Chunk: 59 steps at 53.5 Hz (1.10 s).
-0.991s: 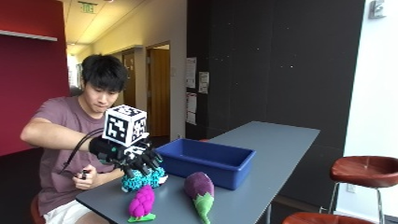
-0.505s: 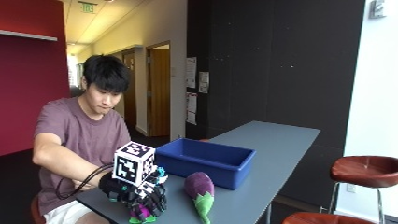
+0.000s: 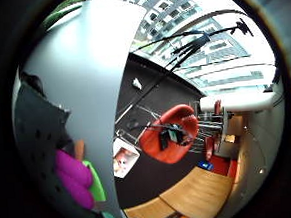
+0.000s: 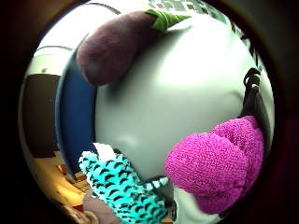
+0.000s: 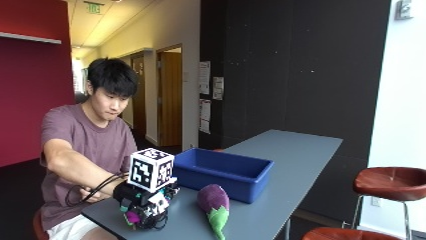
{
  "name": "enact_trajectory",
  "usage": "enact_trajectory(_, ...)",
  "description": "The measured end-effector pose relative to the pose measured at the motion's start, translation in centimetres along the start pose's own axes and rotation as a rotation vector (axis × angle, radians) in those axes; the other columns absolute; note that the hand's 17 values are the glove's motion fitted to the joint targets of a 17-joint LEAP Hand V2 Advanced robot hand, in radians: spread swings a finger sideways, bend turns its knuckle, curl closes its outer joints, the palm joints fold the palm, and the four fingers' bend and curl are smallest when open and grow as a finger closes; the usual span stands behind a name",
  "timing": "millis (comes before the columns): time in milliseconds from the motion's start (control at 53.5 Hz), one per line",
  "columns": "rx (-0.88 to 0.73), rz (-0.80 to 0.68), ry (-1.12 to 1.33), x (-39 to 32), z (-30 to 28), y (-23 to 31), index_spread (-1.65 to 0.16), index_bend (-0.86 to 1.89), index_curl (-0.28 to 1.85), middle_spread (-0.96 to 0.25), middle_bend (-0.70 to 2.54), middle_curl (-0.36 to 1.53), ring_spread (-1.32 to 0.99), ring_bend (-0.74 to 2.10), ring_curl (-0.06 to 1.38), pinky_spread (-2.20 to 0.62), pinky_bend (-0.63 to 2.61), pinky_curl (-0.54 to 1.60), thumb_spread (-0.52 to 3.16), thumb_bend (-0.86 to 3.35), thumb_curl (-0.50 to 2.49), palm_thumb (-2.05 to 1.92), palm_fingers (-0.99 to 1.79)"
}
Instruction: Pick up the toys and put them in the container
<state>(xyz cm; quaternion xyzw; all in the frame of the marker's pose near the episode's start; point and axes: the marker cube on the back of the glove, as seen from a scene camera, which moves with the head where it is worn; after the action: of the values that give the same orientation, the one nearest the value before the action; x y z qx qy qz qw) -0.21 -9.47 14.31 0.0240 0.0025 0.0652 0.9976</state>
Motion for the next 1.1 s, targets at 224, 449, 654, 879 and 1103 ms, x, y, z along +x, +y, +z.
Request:
enact_trajectory(224,0.016,-0.002,0.031,-3.0,-8.1,1.7,-0.25,0.88,0.65,-0.21,1.08,0.66,-0.36,1.21,0.54,-0.31,0.9,0.46,0.8,0.09,0.63,0.53,1.22)
enact_trajectory(449,0.22,-0.168,0.052,-15.7,-20.7,5.4,-0.23,0.99,0.76,-0.18,1.18,0.72,-0.34,1.31,0.58,-0.32,0.97,0.5,0.67,0.06,0.74,0.54,1.13)
enact_trajectory(654,0.225,-0.18,-0.046,-25.9,-22.4,6.3,-0.22,1.0,0.81,-0.16,1.21,0.75,-0.33,1.34,0.6,-0.32,0.99,0.53,0.6,0.04,0.82,0.54,1.09)
enact_trajectory(879,0.186,-0.227,-0.015,-35.3,-19.3,7.1,-0.22,0.94,0.85,-0.16,1.16,0.74,-0.32,1.33,0.6,-0.32,1.01,0.54,0.58,0.0,0.89,0.53,1.03)
enact_trajectory(1103,0.106,-0.36,0.075,-36.6,-16.8,7.4,-0.23,0.74,0.85,-0.22,1.01,0.71,-0.32,1.34,0.58,-0.3,1.07,0.53,0.7,-0.03,0.9,0.5,0.82)
